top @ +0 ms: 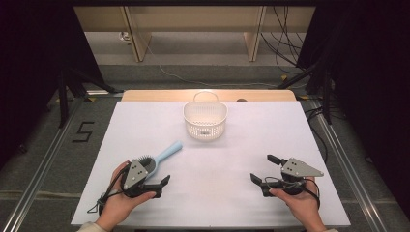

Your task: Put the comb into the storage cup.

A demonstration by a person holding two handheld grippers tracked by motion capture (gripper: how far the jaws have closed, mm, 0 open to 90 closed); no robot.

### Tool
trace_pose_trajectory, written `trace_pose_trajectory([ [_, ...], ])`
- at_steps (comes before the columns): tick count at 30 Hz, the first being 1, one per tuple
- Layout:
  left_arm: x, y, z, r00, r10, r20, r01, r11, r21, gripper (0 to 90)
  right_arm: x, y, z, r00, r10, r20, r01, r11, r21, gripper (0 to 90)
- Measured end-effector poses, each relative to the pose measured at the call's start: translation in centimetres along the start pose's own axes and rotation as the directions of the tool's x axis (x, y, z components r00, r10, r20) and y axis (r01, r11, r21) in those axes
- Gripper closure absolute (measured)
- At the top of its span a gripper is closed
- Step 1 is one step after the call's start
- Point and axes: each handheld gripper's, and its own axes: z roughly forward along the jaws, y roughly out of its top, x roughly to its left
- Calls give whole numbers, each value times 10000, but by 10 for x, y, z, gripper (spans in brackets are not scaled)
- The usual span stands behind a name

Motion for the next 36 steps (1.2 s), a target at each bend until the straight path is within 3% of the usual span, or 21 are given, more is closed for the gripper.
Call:
trace_pose_trajectory([
  [3, -2, 5, 2, 9998, 83, 156, -79, 9996, -264, 214, 0, 0, 0, 10000, -6, 36, 6, 10000, 53, 93],
  [6, -2, 13, 5, 9997, 104, 215, -93, 9985, -546, 364, 0, 0, 0, 10000, 45, 56, -45, 10000, 45, 95],
  [8, -1, 17, 8, 9998, 182, 72, -178, 9982, -568, 547, 1, 0, 0, 10000, 48, 67, -48, 10000, 36, 95],
  [9, 1, 21, 12, 9998, 211, -38, -213, 9987, -471, 547, 1, 0, 0, 10000, 48, 67, -48, 10000, 36, 95],
  [10, 7, 30, 22, 9989, 291, -369, -286, 9995, 137, 727, 1, 0, 1, 10000, 38, 74, -39, 10000, 72, 97],
  [11, 11, 34, 29, 9983, 149, -571, -126, 9991, 404, 796, 1, 0, 1, 9999, 38, 102, -39, 10000, 88, 100],
  [13, 21, 42, 44, 9948, -387, -938, 483, 9936, 1024, 888, 1, -1, 1, 9998, 96, 169, -99, 9998, 167, 109],
  [14, 21, 42, 44, 9948, -387, -938, 483, 9936, 1024, 893, 0, -1, 1, 9998, 99, 196, -103, 9997, 219, 110],
  [15, 32, 50, 59, 9876, -640, -1437, 875, 9826, 1638, 894, 0, -2, 1, 9997, 175, 144, -179, 9996, 233, 110],
  [16, 37, 53, 67, 9835, -559, -1719, 898, 9765, 1957, 894, 0, -2, 0, 9997, 195, 135, -198, 9995, 247, 110],
  [17, 37, 53, 67, 9835, -559, -1719, 898, 9765, 1957, 895, -1, -2, 0, 9997, 187, 138, -190, 9995, 233, 110],
  [18, 46, 59, 81, 9746, -745, -2112, 1269, 9608, 2466, 895, -1, -2, 0, 9997, 194, 130, -197, 9995, 236, 110],
  [19, 48, 61, 88, 9709, -779, -2263, 1396, 9523, 2714, 895, -1, -2, 1, 9997, 191, 117, -194, 9995, 248, 110],
  [22, 52, 66, 106, 9655, -824, -2469, 1706, 9167, 3612, 895, -1, -2, 0, 9999, 149, 83, -151, 9995, 273, 111],
  [23, 52, 67, 111, 9663, -743, -2463, 1701, 9028, 3950, 895, 0, -2, 0, 9998, 158, 77, -160, 9995, 276, 111],
  [26, 54, 66, 124, 9635, -659, -2595, 1819, 8723, 4539, 895, 0, -2, 0, 9999, 113, 77, -115, 9995, 282, 115],
  [29, 56, 65, 131, 9593, -665, -2745, 1971, 8538, 4819, 895, 0, -2, 0, 9999, 107, 80, -109, 9996, 272, 119],
  [32, 57, 65, 133, 9592, -569, -2769, 1907, 8534, 4851, 896, 0, -2, 0, 9999, 106, 105, -109, 9995, 310, 125],
  [36, 58, 64, 139, 9568, -624, -2840, 2061, 8347, 5108, 896, 0, -2, 1, 9999, 108, 57, -110, 9995, 307, 126],
])
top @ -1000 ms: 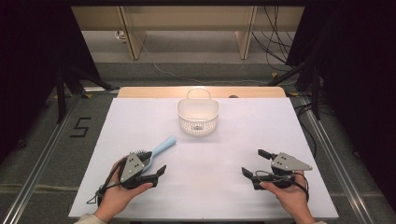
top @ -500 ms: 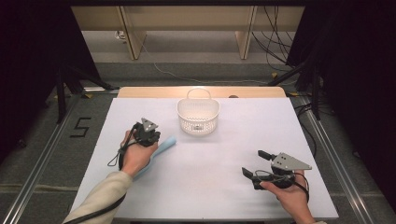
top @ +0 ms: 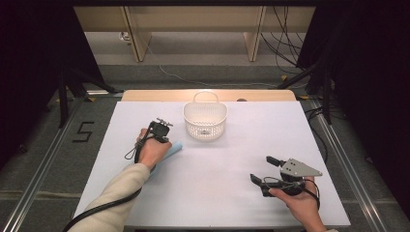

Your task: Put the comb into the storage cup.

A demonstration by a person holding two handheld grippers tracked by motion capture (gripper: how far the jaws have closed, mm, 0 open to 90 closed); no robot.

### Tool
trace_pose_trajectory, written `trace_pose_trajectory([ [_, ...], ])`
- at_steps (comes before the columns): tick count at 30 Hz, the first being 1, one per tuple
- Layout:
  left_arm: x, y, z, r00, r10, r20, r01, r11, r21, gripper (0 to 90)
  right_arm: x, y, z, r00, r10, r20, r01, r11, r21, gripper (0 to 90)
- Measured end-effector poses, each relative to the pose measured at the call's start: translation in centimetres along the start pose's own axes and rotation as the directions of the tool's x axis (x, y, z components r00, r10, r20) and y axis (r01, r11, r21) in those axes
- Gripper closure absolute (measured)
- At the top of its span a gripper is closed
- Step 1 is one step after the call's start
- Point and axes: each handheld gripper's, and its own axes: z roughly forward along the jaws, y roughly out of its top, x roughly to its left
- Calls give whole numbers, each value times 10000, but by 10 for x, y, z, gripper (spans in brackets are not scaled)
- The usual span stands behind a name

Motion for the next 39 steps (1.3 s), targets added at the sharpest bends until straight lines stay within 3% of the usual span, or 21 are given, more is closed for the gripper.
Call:
trace_pose_trajectory([
  [12, -6, 4, 6, 9994, -64, 338, 41, 9977, 676, 897, 0, 0, 0, 10000, -16, -34, 16, 10000, 21, 134],
  [20, -8, 5, 8, 9995, -14, 330, -14, 9963, 859, 897, 0, 0, 0, 10000, -10, -67, 10, 10000, 34, 137],
  [33, -17, -7, -2, 9970, 624, 460, -666, 9930, 971, 896, 1, 0, 0, 10000, 2, -58, -2, 10000, 19, 145],
  [39, -25, -12, -8, 9918, 1025, 764, -1108, 9873, 1140, 897, 1, 0, 0, 10000, 10, -56, -10, 10000, 27, 145],
])
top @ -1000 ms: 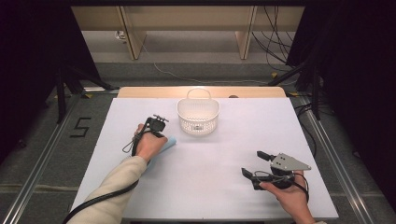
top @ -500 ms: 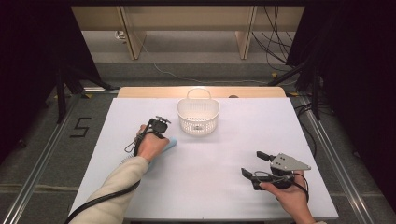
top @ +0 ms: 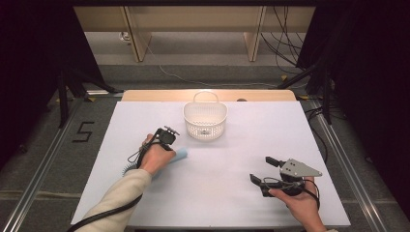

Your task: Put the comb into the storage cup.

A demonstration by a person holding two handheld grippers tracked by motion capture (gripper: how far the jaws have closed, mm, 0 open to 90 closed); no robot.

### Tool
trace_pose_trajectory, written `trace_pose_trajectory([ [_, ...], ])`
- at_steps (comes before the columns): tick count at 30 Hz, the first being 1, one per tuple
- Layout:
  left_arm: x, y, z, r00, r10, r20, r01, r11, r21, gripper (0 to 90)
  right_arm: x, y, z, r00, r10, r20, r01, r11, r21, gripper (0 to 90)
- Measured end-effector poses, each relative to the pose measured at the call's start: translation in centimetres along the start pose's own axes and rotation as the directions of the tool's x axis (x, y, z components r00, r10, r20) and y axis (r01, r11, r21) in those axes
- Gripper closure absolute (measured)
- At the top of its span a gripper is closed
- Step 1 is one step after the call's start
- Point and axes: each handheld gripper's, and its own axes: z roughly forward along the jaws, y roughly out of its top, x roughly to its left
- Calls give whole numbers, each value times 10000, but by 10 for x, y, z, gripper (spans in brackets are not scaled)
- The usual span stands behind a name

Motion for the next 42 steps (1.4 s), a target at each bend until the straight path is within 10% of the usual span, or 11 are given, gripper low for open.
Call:
trace_pose_trajectory([
  [13, -17, -22, -16, 9946, 828, 621, -850, 9958, 327, 897, 0, 0, 0, 10000, 19, -3, -19, 10000, -7, 145],
  [28, -44, -73, -46, 9657, 2226, 1336, -2277, 9734, 239, 896, 0, 0, -1, 10000, 49, -5, -49, 10000, -13, 145],
  [42, -30, -133, -74, 9506, 2234, 2157, -2377, 9704, 421, 896, 0, 0, 0, 10000, 66, -12, -66, 10000, 9, 146],
])
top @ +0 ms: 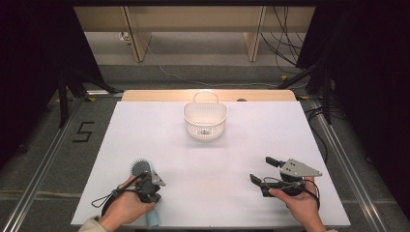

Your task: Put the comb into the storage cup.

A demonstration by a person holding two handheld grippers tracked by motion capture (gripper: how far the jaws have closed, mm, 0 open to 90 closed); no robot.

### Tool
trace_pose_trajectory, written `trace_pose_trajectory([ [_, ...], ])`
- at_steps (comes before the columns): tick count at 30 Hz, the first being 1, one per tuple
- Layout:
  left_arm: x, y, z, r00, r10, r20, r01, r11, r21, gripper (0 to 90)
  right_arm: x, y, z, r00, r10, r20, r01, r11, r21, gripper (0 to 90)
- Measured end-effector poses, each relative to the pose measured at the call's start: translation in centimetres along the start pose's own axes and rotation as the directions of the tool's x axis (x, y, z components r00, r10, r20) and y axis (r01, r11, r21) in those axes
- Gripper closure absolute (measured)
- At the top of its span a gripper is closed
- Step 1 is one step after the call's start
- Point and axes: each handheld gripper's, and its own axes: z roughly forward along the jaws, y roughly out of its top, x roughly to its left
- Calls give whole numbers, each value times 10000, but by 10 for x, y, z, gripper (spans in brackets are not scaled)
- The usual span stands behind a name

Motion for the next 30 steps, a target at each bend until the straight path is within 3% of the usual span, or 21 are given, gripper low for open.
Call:
trace_pose_trajectory([
  [5, 4, -15, -6, 9999, -55, 84, 54, 9998, 168, 896, -1, 0, 0, 10000, 22, 30, -22, 10000, 37, 146],
  [10, 16, -33, -14, 9996, -272, -59, 275, 9982, 542, 896, -1, 0, 0, 10000, 34, 60, -34, 10000, 54, 146],
  [20, 17, -41, -17, 9992, -402, -85, 405, 9981, 456, 880, -1, -1, 0, 10000, 54, 41, -54, 10000, 64, 146],
  [23, 16, -43, -21, 9993, -329, 204, 325, 9993, 169, 787, -1, -1, 0, 10000, 48, 24, -48, 10000, 47, 146],
  [24, 16, -43, -21, 9993, -329, 204, 325, 9993, 169, 759, -1, -1, 0, 10000, 74, 30, -74, 10000, 46, 146],
  [26, 15, -45, -32, 9981, -592, 178, 598, 9977, -326, 687, -1, -1, 0, 10000, 73, 26, -73, 10000, 67, 146],
  [29, 16, -46, -39, 9975, -697, 138, 705, 9952, -678, 472, -1, -1, 0, 10000, 36, 35, -37, 10000, 92, 146],
  [30, 16, -47, -43, 9980, -636, 49, 638, 9951, -755, 472, -1, -1, 0, 10000, 36, 35, -37, 10000, 92, 146],
])
